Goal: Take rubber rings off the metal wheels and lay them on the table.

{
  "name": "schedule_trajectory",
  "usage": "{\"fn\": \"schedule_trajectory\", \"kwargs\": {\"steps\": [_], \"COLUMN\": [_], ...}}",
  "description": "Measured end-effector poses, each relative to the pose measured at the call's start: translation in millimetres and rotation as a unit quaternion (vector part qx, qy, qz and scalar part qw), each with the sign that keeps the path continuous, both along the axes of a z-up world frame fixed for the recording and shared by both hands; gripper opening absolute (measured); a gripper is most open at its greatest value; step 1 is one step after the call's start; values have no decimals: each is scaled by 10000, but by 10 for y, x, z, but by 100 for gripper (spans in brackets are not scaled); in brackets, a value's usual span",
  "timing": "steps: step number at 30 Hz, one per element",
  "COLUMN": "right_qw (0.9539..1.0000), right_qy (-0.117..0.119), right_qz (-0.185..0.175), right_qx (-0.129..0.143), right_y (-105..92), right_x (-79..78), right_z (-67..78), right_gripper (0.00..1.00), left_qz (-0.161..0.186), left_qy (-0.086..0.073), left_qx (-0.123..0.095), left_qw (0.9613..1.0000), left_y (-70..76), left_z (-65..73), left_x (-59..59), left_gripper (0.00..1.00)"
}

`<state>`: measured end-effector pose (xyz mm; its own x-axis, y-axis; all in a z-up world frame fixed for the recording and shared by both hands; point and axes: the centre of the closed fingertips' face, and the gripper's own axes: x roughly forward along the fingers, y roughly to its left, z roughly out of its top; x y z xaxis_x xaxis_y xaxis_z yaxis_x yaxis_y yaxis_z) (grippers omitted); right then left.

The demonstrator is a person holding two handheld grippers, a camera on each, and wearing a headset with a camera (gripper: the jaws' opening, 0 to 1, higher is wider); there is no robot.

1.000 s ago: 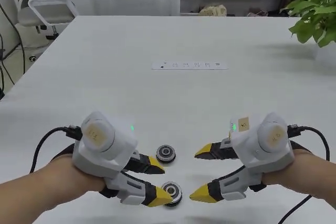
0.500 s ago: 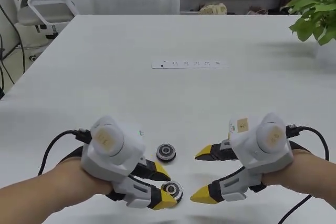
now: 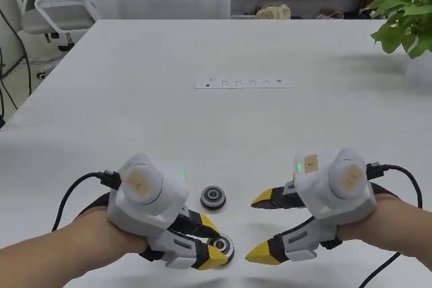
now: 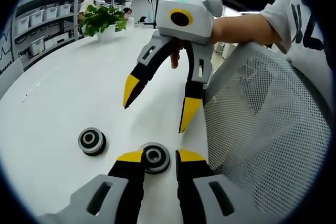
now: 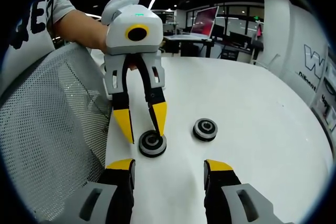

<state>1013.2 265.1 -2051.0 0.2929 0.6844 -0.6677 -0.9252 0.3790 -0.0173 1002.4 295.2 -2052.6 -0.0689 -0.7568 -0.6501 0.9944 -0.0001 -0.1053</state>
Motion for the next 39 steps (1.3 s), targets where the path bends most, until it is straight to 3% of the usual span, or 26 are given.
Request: {"fn": "schedule_trajectory", "kwargs": {"steps": [9, 17, 39], "right_qw": [10000, 10000, 9997], "right_qy": [36, 55, 212], "right_qz": [-18, -12, 13], "right_qx": [-8, -10, 113], "right_y": [-18, -9, 82], "right_x": [-4, -15, -59], "right_z": [-29, -41, -112], "right_gripper": [51, 50, 46], "left_qz": [5, 82, -88], "left_qy": [-16, -165, -637], "left_qx": [47, 56, 107], "left_qw": [10000, 9998, 9979], "left_y": [26, 25, 17], "left_z": [-41, -47, -62], "left_x": [-12, 40, 55], "left_gripper": [18, 11, 9]}}
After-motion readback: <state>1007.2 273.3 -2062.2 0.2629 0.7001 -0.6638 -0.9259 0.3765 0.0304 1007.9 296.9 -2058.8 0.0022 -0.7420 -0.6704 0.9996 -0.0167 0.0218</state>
